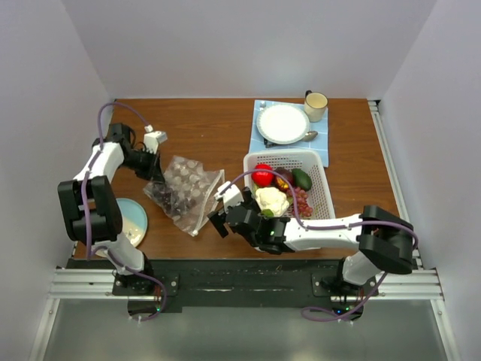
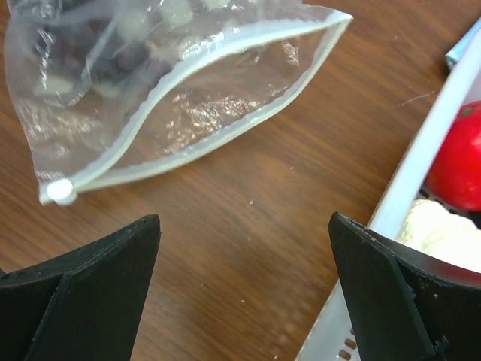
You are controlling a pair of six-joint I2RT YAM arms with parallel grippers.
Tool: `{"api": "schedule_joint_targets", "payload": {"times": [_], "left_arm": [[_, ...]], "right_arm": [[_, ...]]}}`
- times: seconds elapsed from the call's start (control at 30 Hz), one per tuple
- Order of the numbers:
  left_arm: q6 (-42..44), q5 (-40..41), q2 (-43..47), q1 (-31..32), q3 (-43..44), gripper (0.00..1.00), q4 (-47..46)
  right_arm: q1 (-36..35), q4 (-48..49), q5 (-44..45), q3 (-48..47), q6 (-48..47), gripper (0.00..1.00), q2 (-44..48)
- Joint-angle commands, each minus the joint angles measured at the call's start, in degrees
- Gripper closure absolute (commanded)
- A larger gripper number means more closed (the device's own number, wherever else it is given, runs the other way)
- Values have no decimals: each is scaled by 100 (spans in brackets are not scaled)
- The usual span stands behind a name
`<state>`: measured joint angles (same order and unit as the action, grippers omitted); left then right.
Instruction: Open the zip-top bag and remove the fake food
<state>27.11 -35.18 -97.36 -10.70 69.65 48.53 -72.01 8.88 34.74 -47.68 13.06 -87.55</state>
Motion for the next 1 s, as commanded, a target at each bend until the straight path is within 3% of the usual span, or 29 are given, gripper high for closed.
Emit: {"api": "schedule_joint_targets", "payload": {"times": [0.0, 0.33, 0.4, 0.5, 0.53, 0.67, 0.8, 0.97], "left_arm": [[57, -586, 551, 112, 699, 100, 648], [40, -736, 1236, 1017, 1200, 99, 1589], [83, -692, 1237, 1026, 1314, 96, 1703], [110, -639, 1237, 1026, 1464, 80, 1835], [110, -631, 1237, 1026, 1447, 79, 1818], [75, -613, 1246, 1026, 1376, 82, 1748], [57, -201, 1290, 1026, 920, 95, 1231], [128, 240, 1088, 1026, 182, 88, 851]], "right_arm": [[-33, 324, -46, -303, 65, 2, -227], [-33, 632, 15, -593, -102, 1, -869], [-33, 641, -38, -628, -67, 1, -922], [-33, 623, -64, -628, -14, 1, -975], [-33, 623, -73, -620, -14, 1, -975], [-41, 597, -46, -549, 21, 1, -931], [-33, 571, -11, -505, 47, 1, -896], [-41, 597, -3, -365, 39, 1, -887]]}}
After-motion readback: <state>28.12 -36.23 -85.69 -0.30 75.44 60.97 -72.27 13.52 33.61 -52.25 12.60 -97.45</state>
